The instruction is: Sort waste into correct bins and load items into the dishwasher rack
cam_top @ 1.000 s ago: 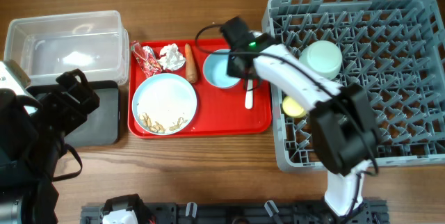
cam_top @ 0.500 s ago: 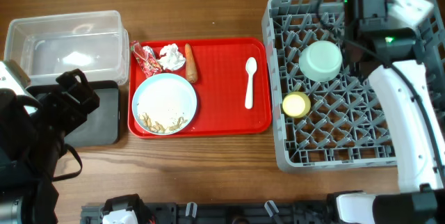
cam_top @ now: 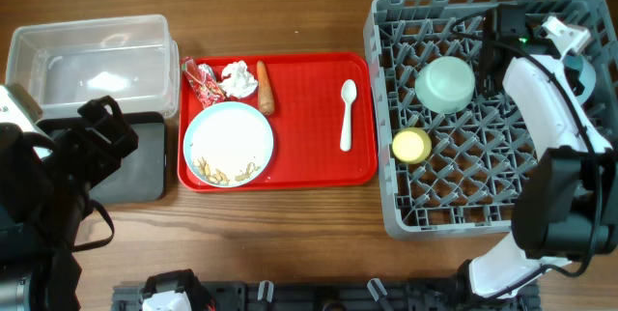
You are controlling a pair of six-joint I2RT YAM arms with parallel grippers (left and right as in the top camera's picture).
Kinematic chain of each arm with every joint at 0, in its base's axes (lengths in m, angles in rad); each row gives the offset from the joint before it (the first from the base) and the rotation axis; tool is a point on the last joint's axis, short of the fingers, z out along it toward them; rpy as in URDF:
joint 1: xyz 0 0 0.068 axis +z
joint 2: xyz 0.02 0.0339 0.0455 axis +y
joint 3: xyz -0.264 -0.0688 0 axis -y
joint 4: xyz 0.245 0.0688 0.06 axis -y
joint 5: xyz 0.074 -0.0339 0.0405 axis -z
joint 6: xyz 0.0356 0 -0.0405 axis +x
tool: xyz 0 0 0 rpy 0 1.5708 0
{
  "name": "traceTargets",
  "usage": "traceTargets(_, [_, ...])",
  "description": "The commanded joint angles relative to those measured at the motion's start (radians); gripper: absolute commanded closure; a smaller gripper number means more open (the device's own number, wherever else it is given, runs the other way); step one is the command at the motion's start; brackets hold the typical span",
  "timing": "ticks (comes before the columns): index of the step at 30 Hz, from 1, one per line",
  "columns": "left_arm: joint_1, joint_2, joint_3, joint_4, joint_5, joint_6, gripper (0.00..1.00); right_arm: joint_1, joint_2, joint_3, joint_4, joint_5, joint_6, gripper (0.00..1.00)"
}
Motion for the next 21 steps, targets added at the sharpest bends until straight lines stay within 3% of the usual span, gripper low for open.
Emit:
traceTargets(1, [0.005,-0.002,0.000,0.003,-0.017,-0.017,0.00,0.064,0.041,0.000,0.006,-0.045,-0.021,0.96])
traceTargets(7, [0.005,-0.002,0.000,0.003,-0.016,-0.017,0.00,0.191,0.041,0.000,0.002,-0.045,-0.021,0.96])
traceTargets(8, [0.005,-0.002,0.000,0.003,-0.016,-0.016,0.00,0.204,0.041,0.000,-0.011,-0.045,-0.021,0.87])
traceTargets(9, [0.005,-0.002,0.000,0.003,-0.016,-0.016,0.00,0.216,0.040,0.000,-0.029,-0.043,-0.023,0.60])
traceTargets(10, [0.005,-0.002,0.000,0.003,-0.017,-0.017,0.00,0.227,0.034,0.001,-0.041,-0.041,-0.029,0.44])
traceTargets(11, [0.005,-0.002,0.000,0.003,-0.017,-0.017,0.00,0.245,0.017,0.007,-0.055,-0.052,-0.027,0.39])
traceTargets(15, [0.005,-0.002,0.000,0.003,-0.017,-0.017,0.00,0.333,-0.092,0.048,-0.082,-0.186,-0.056,0.38])
traceTargets(18, [0.005,-0.002,0.000,0.003,-0.017,-0.017,0.00,0.451,-0.213,0.064,-0.035,-0.593,-0.174,0.41])
traceTargets(21, [0.005,-0.002,0.000,0.003,-0.016,-0.017,0.00,0.562,-0.249,0.063,0.020,-1.066,-0.155,0.47])
